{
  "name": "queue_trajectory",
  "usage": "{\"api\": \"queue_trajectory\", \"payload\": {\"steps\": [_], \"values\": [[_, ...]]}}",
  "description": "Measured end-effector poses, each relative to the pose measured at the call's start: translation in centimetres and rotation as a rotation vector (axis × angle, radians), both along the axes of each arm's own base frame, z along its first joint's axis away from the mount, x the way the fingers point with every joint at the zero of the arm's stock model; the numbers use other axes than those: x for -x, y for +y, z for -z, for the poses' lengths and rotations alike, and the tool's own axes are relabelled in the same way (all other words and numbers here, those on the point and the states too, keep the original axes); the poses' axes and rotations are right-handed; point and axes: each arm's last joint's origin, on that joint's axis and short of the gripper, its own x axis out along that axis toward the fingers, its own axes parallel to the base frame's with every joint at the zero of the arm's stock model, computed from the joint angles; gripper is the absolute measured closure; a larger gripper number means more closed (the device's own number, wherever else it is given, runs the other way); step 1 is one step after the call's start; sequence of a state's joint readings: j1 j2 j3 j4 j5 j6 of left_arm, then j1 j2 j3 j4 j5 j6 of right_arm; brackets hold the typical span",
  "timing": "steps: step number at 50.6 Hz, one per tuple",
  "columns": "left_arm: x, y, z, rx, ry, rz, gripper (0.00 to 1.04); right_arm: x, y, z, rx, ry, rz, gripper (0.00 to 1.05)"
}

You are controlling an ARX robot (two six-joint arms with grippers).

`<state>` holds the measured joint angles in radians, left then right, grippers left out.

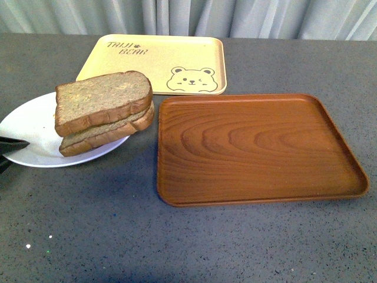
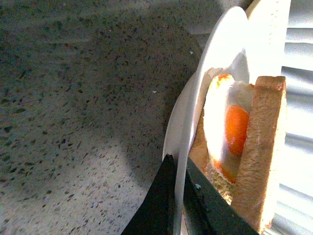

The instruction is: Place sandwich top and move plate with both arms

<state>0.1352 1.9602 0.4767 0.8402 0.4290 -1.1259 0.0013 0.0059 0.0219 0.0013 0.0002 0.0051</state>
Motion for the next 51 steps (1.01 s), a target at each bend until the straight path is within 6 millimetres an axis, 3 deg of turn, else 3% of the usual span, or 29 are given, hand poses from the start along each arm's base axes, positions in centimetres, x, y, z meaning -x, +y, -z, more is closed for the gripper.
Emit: {"api": "queue_trajectory", "payload": {"steps": [8, 23, 35, 51], "values": [[1.0, 0.4, -1.2, 0.022, -0.031, -0.009, 1.02, 0.0, 0.0, 0.0, 0.0, 0.0, 0.0, 0.09], [0.1, -0.1, -4.6, 0.047, -0.114, -0.009, 1.02, 0.0, 0.0, 0.0, 0.0, 0.0, 0.0, 0.09], [-4.1, -3.7, -6.6, 0.034, -0.152, 0.073, 1.02, 0.0, 0.0, 0.0, 0.0, 0.0, 0.0, 0.09], [-9.5, -9.1, -6.0, 0.01, -0.122, 0.167, 1.02, 0.0, 0.0, 0.0, 0.0, 0.0, 0.0, 0.09]]}}
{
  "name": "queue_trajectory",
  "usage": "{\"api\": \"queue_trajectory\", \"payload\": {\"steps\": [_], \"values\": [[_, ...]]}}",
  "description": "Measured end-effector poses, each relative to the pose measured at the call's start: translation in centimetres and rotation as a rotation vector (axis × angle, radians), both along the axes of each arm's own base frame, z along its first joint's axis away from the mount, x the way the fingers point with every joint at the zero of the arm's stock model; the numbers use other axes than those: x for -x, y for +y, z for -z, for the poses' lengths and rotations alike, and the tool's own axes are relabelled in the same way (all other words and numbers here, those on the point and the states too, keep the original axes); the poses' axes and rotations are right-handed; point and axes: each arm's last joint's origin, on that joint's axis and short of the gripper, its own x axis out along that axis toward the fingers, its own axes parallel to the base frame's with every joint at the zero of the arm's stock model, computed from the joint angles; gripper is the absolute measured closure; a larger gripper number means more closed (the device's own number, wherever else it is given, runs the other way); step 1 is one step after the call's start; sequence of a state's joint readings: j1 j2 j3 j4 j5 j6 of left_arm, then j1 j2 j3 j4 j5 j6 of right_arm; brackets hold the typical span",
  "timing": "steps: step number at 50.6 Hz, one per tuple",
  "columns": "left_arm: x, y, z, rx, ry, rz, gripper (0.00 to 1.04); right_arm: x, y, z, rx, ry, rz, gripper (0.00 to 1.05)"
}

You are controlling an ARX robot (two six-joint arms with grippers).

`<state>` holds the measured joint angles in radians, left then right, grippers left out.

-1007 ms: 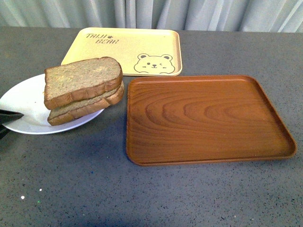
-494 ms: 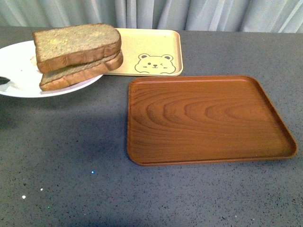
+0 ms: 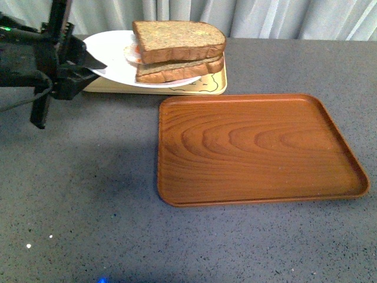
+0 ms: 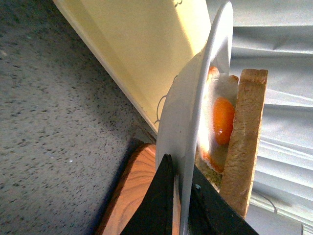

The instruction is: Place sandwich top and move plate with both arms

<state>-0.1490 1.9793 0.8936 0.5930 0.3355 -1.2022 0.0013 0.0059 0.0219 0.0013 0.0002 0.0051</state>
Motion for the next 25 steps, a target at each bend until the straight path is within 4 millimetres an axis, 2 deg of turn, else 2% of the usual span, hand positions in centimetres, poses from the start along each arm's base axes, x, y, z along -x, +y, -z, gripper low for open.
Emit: {"api": "queue_trajectory", "payload": {"steps": [9, 25], "values": [[-3.0, -2.3, 1.5, -0.018, 0.034, 0.027, 1.02, 0.0, 0.0, 0.0, 0.0, 0.0, 0.0, 0.09], [-6.7, -3.5, 2.9, -0.039, 0.061, 0.03, 1.02, 0.0, 0.0, 0.0, 0.0, 0.0, 0.0, 0.09]]}}
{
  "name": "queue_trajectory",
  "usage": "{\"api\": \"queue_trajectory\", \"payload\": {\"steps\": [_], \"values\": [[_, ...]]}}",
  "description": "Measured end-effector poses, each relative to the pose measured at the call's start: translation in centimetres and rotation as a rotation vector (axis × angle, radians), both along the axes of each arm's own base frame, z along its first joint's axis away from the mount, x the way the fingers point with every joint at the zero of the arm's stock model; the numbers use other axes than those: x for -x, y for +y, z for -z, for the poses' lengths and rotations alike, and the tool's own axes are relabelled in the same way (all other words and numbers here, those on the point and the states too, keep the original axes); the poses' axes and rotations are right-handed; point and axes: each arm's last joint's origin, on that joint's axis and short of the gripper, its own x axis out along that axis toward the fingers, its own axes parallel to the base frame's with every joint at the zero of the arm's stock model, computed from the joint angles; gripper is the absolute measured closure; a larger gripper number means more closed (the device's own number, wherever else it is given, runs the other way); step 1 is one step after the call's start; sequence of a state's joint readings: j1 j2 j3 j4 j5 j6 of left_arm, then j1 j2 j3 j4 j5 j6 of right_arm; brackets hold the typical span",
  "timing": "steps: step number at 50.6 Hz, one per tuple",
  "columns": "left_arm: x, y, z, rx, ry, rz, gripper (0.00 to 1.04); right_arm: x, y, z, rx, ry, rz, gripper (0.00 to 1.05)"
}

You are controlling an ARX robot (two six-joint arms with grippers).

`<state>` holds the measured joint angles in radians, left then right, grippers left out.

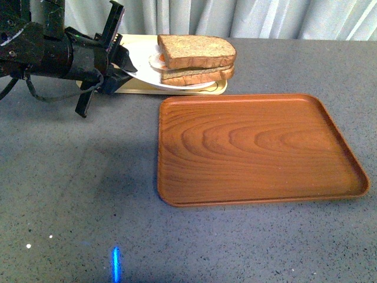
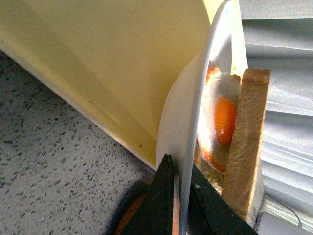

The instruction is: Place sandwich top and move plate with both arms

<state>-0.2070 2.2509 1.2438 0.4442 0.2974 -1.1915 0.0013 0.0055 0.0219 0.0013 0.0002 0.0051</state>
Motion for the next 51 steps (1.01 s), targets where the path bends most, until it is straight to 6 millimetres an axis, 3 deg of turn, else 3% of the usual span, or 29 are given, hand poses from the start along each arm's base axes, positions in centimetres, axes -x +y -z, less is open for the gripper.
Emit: {"api": "queue_trajectory", "payload": {"steps": [8, 19, 27, 34, 37, 42, 51], "values": [[-1.1, -0.3, 0.2, -0.008, -0.003, 0.008, 1.01, 0.0, 0.0, 0.0, 0.0, 0.0, 0.0, 0.09], [-1.3, 0.0, 0.2, 0.0, -0.016, 0.018, 0.63, 0.0, 0.0, 0.0, 0.0, 0.0, 0.0, 0.09], [0.3, 1.9, 0.6, 0.002, -0.008, 0.01, 0.39, 0.0, 0.0, 0.0, 0.0, 0.0, 0.0, 0.09], [3.9, 5.6, -0.7, 0.016, -0.062, -0.005, 0.08, 0.0, 0.0, 0.0, 0.0, 0.0, 0.0, 0.09], [5.5, 7.0, -1.6, 0.025, -0.103, -0.013, 0.1, 0.0, 0.0, 0.0, 0.0, 0.0, 0.0, 0.09], [10.0, 9.5, -3.1, 0.028, -0.161, -0.016, 0.09, 0.0, 0.0, 0.0, 0.0, 0.0, 0.0, 0.09], [17.3, 12.0, -4.6, 0.002, -0.209, -0.028, 0.09, 0.0, 0.0, 0.0, 0.0, 0.0, 0.0, 0.09]]}}
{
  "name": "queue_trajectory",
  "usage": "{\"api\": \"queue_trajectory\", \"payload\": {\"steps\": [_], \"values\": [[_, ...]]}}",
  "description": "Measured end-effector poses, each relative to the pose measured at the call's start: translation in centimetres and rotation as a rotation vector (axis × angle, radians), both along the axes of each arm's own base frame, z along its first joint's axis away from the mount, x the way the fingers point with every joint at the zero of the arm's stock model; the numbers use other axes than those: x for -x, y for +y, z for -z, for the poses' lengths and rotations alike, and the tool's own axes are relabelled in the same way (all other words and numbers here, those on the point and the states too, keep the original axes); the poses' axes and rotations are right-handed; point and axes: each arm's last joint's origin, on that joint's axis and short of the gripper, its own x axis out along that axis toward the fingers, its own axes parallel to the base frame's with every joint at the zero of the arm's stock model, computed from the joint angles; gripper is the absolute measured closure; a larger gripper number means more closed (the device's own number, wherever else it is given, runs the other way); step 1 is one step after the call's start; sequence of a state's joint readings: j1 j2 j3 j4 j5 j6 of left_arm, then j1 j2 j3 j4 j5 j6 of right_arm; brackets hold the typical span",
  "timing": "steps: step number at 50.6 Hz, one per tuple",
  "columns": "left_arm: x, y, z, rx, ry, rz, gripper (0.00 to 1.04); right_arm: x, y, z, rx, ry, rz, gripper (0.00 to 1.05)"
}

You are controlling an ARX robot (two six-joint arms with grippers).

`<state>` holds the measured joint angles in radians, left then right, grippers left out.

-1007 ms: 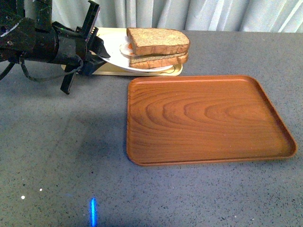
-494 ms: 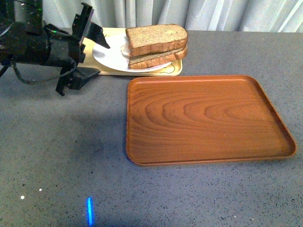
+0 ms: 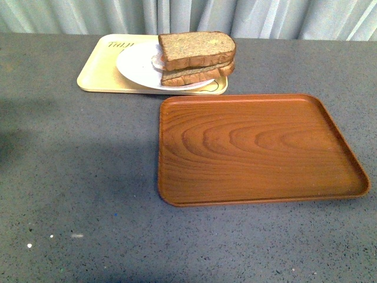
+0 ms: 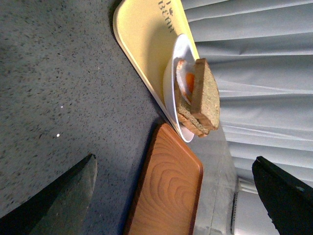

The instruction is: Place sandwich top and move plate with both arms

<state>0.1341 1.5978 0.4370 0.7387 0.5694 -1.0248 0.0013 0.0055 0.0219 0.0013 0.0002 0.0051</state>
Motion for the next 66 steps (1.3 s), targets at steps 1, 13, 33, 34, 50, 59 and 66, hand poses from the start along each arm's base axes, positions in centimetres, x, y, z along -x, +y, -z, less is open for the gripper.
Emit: {"api": "queue_trajectory", "payload": {"steps": [1, 13, 33, 34, 50, 59, 66], "values": [[0.5, 0.1, -0.2, -0.006, -0.012, -0.005, 0.09, 0.0, 0.0, 0.0, 0.0, 0.0, 0.0, 0.09], [4.1, -0.5, -1.4, -0.932, -0.544, -0.242, 0.52, 0.0, 0.0, 0.0, 0.0, -0.001, 0.0, 0.09], [8.8, -1.9, -2.7, -1.125, -0.556, -0.175, 1.03, 0.0, 0.0, 0.0, 0.0, -0.001, 0.0, 0.09], [8.9, -1.9, -2.8, -1.125, -0.557, -0.174, 1.03, 0.0, 0.0, 0.0, 0.0, -0.001, 0.0, 0.09], [11.7, -2.0, -3.5, -1.13, -0.58, -0.188, 1.03, 0.0, 0.0, 0.0, 0.0, -0.001, 0.0, 0.09], [12.5, -2.0, -3.8, -1.131, -0.585, -0.191, 1.03, 0.0, 0.0, 0.0, 0.0, -0.001, 0.0, 0.09], [13.0, -2.0, -4.0, -1.131, -0.592, -0.195, 1.03, 0.0, 0.0, 0.0, 0.0, -0.001, 0.0, 0.09]]}}
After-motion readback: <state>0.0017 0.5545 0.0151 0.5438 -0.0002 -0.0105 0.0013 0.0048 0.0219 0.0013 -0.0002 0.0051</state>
